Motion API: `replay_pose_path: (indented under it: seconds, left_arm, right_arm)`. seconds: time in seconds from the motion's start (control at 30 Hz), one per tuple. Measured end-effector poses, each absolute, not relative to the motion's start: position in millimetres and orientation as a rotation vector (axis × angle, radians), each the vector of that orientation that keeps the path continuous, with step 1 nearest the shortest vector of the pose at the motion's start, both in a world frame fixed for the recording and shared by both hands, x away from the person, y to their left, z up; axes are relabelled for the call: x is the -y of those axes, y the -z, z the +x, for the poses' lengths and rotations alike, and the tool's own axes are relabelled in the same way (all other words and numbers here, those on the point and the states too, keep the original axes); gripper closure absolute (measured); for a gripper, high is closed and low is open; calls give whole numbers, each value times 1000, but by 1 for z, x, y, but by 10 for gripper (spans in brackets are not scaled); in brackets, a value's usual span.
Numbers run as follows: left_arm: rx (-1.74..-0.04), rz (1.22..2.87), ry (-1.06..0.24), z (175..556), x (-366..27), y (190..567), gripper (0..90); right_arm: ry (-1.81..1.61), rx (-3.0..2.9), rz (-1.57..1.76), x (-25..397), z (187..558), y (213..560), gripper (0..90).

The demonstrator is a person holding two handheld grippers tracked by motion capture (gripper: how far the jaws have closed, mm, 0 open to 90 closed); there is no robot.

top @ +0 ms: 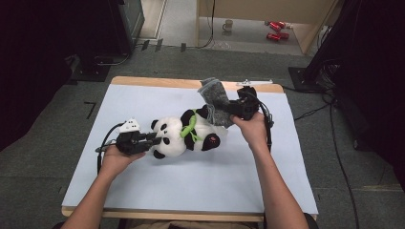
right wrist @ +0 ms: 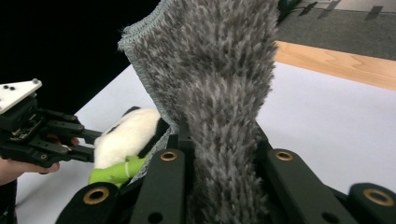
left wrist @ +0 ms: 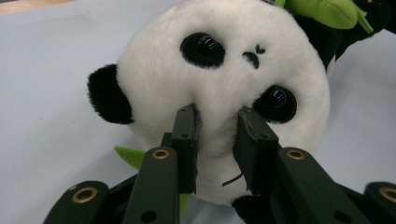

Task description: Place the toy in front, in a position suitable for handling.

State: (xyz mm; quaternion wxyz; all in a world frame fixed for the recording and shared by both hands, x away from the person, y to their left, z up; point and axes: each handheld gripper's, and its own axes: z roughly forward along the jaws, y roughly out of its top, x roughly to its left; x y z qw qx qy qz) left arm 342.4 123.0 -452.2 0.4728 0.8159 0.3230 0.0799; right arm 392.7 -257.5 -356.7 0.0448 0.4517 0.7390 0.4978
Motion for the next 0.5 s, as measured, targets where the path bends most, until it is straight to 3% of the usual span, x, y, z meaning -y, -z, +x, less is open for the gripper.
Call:
replay_pose_path:
  seconds: [0.5]
  left_arm:
    - [-791, 1998, -195, 342, -123, 452, 707]
  right_arm:
    - [-1424, -2356, 1396, 233, 398, 383, 762]
